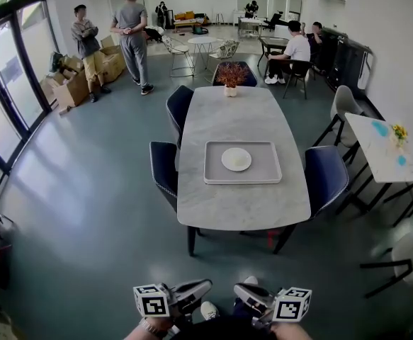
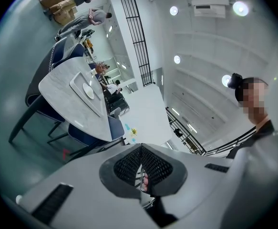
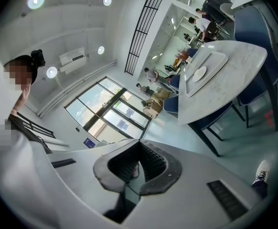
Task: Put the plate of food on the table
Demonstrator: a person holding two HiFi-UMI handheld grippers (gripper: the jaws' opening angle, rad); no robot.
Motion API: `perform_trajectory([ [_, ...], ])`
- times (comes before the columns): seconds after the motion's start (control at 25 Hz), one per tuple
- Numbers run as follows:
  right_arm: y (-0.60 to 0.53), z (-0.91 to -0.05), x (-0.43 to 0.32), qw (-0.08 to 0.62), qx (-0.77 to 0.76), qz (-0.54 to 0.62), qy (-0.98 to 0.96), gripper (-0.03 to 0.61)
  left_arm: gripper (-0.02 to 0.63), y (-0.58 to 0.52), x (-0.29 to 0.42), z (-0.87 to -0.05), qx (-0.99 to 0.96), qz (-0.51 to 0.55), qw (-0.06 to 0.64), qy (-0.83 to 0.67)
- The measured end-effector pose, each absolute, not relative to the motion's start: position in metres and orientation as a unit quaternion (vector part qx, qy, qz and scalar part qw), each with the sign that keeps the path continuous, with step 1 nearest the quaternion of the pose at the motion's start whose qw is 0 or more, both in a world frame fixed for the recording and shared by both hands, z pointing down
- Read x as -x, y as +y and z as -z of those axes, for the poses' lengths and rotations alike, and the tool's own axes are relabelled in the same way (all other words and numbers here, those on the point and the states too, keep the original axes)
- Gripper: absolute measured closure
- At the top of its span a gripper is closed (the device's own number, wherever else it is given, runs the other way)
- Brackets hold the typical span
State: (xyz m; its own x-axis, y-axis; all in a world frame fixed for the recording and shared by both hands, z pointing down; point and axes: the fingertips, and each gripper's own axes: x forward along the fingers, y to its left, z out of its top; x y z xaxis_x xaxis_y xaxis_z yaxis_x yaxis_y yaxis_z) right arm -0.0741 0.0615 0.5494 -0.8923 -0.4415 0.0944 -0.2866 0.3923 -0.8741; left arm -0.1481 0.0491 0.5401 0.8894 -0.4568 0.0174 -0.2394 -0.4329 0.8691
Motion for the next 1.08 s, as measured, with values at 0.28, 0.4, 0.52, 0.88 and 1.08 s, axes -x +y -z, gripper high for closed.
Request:
perform_trajectory([
  [0.28,0.059,-0.546,0.081,0.064,0.217,0.498,0.837,0.568,0.606,0.049,0.154,-0.541,-0.839,0.111,0.489,-0.209],
  [0.4,0.059,-0.551,0.085,0.059,0.218,0.501,0.835,0.568,0.606,0.050,0.160,-0.544,-0.838,0.109,0.490,-0.213],
  [0.52,0.060,-0.549,0.090,0.064,0.211,0.508,0.833,0.568,0.606,0.049,0.162,-0.542,-0.833,0.121,0.496,-0.212],
  [0.88,0.060,-0.551,0.095,0.056,0.205,0.508,0.835,0.568,0.606,0.050,0.168,-0.543,-0.830,0.125,0.498,-0.218],
  [1.08,0.060,-0.545,0.097,0.059,0.201,0.511,0.834,0.568,0.606,0.050,0.170,-0.544,-0.831,0.125,0.495,-0.221],
])
